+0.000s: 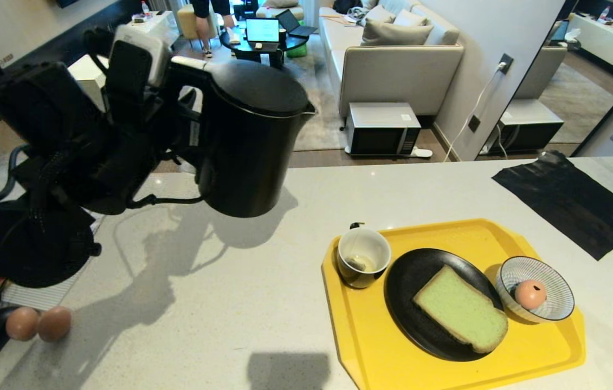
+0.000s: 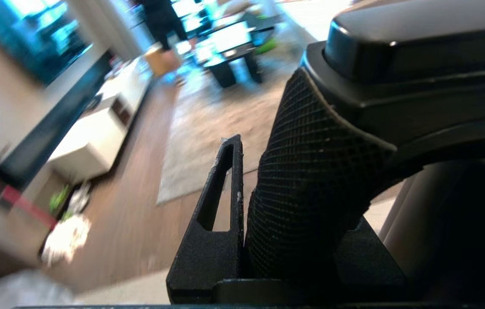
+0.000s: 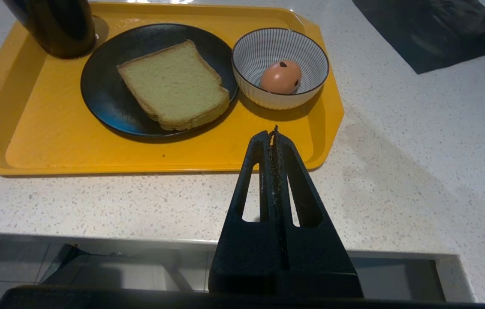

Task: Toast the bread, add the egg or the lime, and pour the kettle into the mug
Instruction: Put the kettle back

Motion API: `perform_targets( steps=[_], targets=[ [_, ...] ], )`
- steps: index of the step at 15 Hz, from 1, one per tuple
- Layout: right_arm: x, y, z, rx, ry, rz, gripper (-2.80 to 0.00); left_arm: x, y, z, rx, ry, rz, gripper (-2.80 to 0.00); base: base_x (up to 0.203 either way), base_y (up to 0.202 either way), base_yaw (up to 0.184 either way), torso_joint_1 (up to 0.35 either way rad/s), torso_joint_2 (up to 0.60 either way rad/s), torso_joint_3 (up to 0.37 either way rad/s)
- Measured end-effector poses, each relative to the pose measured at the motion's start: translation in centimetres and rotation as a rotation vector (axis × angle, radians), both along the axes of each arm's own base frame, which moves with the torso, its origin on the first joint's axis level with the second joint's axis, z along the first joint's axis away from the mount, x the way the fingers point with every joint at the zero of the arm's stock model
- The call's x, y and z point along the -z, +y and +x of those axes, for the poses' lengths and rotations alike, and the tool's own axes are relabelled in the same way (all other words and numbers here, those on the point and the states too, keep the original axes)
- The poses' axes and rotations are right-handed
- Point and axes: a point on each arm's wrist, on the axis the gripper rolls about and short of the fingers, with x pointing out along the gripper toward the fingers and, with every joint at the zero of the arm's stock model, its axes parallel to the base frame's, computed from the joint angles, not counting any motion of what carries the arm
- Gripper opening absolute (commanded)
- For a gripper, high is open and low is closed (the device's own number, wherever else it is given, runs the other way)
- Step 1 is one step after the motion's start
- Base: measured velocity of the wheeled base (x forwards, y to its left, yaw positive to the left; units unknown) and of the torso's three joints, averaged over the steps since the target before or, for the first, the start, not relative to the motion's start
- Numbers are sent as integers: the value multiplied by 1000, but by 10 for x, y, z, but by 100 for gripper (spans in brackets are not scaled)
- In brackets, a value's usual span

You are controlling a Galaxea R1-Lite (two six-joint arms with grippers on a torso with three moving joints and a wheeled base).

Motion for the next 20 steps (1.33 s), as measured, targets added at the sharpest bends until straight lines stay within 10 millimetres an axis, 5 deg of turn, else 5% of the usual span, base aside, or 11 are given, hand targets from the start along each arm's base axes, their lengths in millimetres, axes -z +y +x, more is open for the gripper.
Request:
perform_targets(
  steps=[5, 15, 20],
  targets=[
    [0, 0, 0, 0, 0, -1, -280, 34, 37, 11, -30, 22, -190, -280, 0, 0, 0, 0, 0, 0],
    [0, 0, 0, 0, 0, 0, -280, 130, 39, 69, -5, 106, -284, -280, 0, 0, 0, 0, 0, 0],
    [0, 0, 0, 0, 0, 0, -280, 153, 36, 88, 7, 146, -269, -280, 0, 0, 0, 0, 0, 0]
  ],
)
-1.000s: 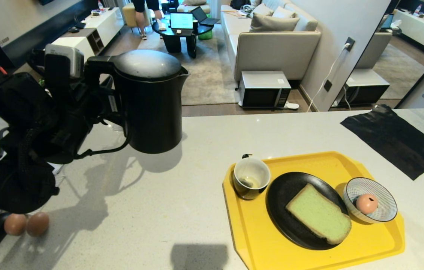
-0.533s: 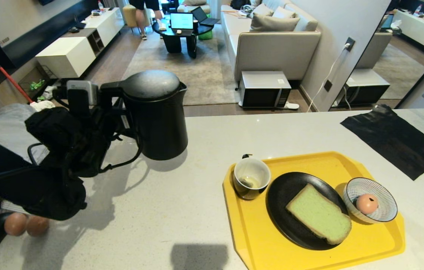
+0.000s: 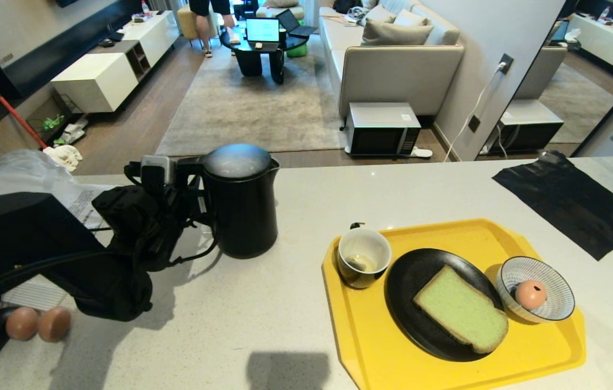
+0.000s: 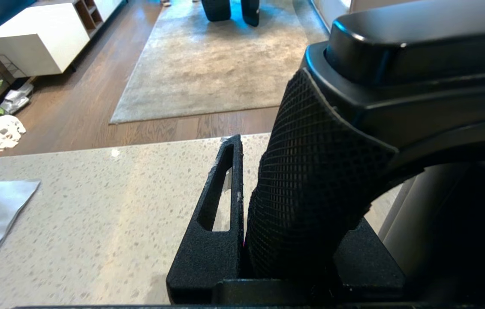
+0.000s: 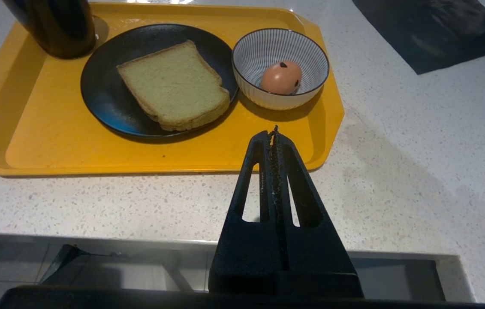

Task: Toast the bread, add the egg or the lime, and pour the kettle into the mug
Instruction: Put the kettle back

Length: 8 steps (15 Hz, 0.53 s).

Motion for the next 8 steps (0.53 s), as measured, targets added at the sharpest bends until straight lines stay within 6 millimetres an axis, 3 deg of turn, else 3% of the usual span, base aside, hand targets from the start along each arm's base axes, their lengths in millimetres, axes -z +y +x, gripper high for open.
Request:
perform_targets(
  steps=[8],
  targets=[
    [0, 0, 0, 0, 0, 0, -280, 10, 0, 21, 70, -22, 25, -280, 0, 0, 0, 0, 0, 0]
  ],
)
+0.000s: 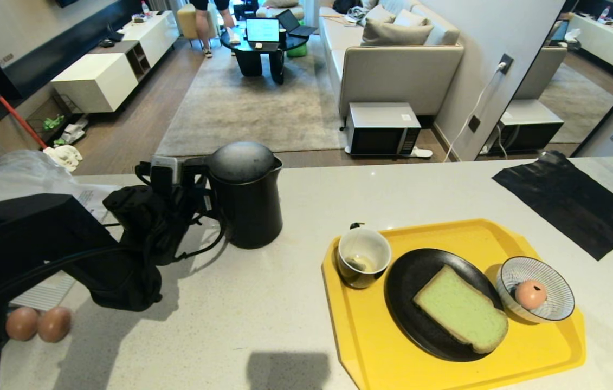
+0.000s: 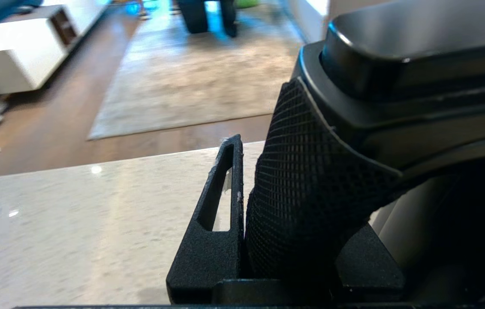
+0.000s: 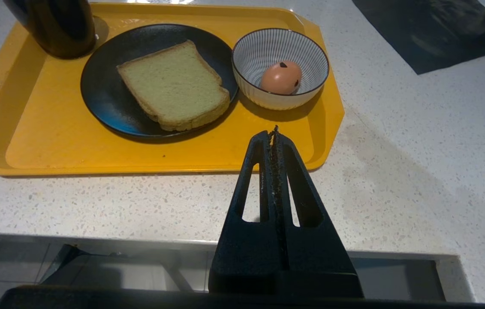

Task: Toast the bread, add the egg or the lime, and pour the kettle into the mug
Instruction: Put the kettle back

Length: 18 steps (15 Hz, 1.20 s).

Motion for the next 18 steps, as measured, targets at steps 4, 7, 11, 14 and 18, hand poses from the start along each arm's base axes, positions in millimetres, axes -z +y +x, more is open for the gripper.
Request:
perform_targets(
  steps=[4, 7, 11, 14, 18],
  targets=[
    [0, 0, 0, 0, 0, 0, -280, 0, 0, 2, 23, -1, -17, -280, 0, 0, 0, 0, 0, 0],
    [0, 0, 0, 0, -1, 0, -280, -1, -1, 3, 29, -4, -32, -280, 0, 0, 0, 0, 0, 0],
    [0, 0, 0, 0, 0, 0, -280, 0, -3, 3, 43, 0, -56, -280, 0, 0, 0, 0, 0, 0],
    [0, 0, 0, 0, -1, 0, -280, -2, -7, 2, 54, -4, -60, -280, 0, 0, 0, 0, 0, 0],
    [0, 0, 0, 0, 0, 0, -280, -4, -4, 1, 53, -9, -58, -280, 0, 0, 0, 0, 0, 0]
  ],
)
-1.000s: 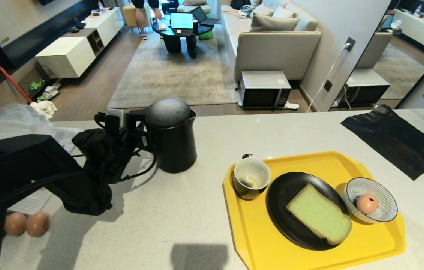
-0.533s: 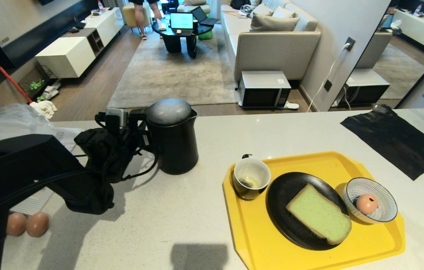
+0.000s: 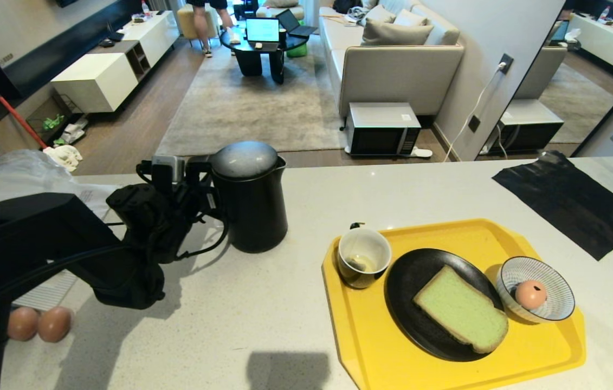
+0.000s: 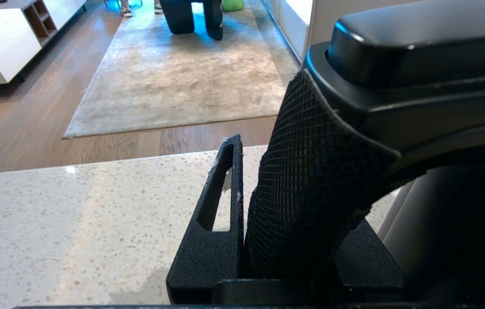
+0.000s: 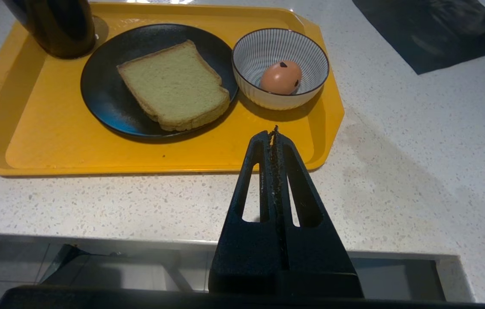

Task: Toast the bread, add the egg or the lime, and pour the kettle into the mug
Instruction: Put the kettle back

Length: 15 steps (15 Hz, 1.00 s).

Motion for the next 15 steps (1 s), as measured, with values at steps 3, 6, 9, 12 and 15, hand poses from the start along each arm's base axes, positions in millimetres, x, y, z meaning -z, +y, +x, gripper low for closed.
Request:
perform_targets(
  steps=[3, 6, 9, 12, 15],
  targets=[
    [0, 0, 0, 0, 0, 0, -280, -1, 1, 0, -1, -3, -1, -280, 0, 0, 0, 0, 0, 0],
    [0, 0, 0, 0, 0, 0, -280, -2, 1, 0, -2, -4, -1, -280, 0, 0, 0, 0, 0, 0],
    [0, 0, 0, 0, -1, 0, -280, -2, 3, 0, -7, -4, -2, -280, 0, 0, 0, 0, 0, 0],
    [0, 0, 0, 1, -2, 2, -280, -2, 3, 0, -6, -5, -1, -280, 0, 0, 0, -47, 90, 43],
    [0, 0, 0, 0, -2, 4, -280, -2, 3, 0, -5, -8, -2, -280, 0, 0, 0, -157, 302, 139]
  ],
)
